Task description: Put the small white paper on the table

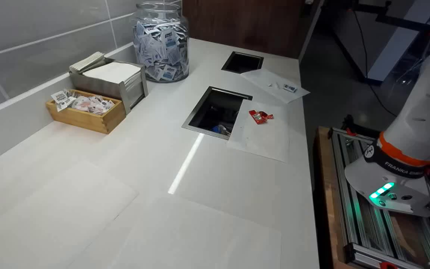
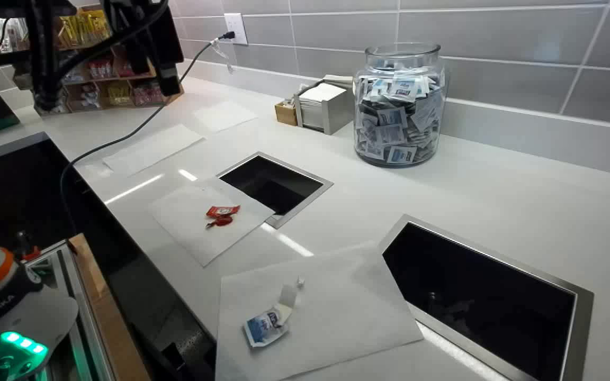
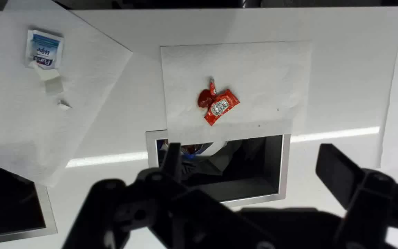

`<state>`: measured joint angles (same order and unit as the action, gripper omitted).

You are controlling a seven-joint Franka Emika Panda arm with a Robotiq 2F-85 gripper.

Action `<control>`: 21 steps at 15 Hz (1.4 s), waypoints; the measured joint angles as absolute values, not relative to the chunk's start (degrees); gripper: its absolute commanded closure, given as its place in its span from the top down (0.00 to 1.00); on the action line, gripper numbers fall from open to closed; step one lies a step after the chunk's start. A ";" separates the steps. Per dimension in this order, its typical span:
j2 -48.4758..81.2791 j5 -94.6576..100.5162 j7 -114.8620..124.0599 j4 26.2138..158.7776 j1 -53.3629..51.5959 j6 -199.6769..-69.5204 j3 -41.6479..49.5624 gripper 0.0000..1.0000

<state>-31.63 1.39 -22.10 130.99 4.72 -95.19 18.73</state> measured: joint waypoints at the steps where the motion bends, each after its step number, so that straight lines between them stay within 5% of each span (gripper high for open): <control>1: -31.63 1.39 -22.10 130.99 4.72 -95.19 18.73 1.00; 21: -26.11 2.57 -2.59 136.57 13.73 -102.94 16.42 1.00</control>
<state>-26.11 2.57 -2.59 136.57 13.73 -102.94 16.42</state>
